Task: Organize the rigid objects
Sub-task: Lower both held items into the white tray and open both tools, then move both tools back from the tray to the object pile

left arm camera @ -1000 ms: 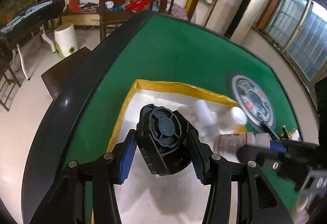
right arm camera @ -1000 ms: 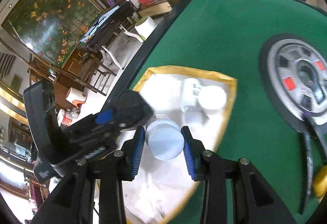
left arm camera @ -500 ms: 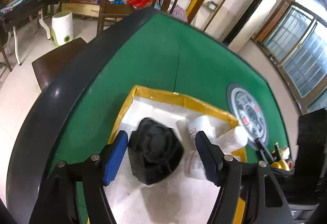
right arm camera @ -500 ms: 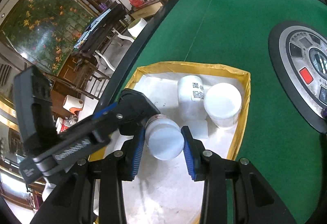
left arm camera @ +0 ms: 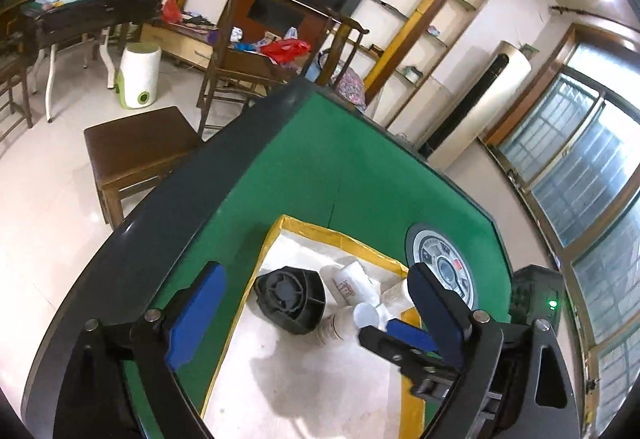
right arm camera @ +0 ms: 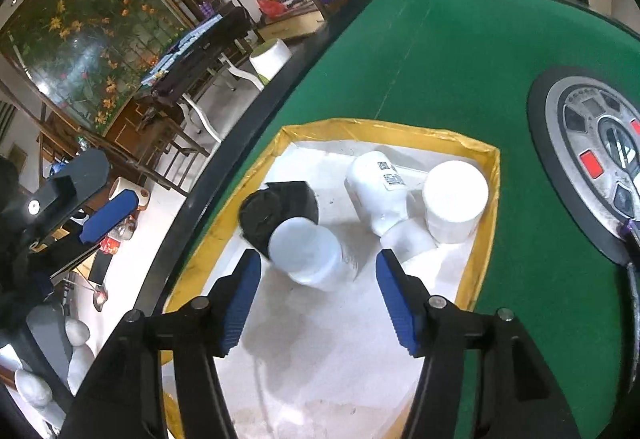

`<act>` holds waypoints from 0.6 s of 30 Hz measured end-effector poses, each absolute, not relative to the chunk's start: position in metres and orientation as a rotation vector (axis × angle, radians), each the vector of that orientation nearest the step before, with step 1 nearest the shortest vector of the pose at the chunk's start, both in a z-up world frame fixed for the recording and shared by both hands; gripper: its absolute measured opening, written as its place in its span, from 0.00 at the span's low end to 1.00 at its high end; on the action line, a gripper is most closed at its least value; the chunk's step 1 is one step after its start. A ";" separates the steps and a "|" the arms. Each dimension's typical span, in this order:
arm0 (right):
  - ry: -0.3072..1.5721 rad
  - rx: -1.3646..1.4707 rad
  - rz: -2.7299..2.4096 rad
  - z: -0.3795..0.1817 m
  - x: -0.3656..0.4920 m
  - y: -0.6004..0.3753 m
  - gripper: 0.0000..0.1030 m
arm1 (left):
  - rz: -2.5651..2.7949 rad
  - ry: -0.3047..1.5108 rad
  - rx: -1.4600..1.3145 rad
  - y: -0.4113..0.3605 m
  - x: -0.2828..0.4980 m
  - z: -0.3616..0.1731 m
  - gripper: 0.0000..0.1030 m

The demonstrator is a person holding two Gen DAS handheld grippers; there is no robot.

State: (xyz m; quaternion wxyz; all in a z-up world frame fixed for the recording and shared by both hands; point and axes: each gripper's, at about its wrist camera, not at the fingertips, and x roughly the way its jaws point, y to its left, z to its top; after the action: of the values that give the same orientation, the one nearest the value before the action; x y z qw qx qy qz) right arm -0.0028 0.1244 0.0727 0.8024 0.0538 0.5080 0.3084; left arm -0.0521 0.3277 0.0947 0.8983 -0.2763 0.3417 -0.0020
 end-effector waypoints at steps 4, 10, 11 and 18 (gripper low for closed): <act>1.026 0.114 0.667 0.094 -0.018 0.101 0.59 | -0.021 0.699 -0.593 0.319 -0.065 0.099 0.92; 0.920 0.187 0.559 0.120 -0.042 0.005 0.66 | -0.138 0.734 -0.538 0.259 -0.073 0.106 0.93; 0.911 0.206 0.534 0.121 -0.044 -0.012 0.66 | -0.158 0.743 -0.523 0.250 -0.073 0.107 0.93; 0.850 0.372 0.322 0.119 -0.066 -0.149 0.70 | -0.302 0.837 -0.441 0.158 -0.067 0.102 0.94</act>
State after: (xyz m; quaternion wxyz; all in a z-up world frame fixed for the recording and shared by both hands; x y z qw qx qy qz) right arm -0.0656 -0.1493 0.1190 0.8818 0.1787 0.4082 0.1546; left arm -0.0665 0.1579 0.1025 0.8792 -0.2116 0.4014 -0.1450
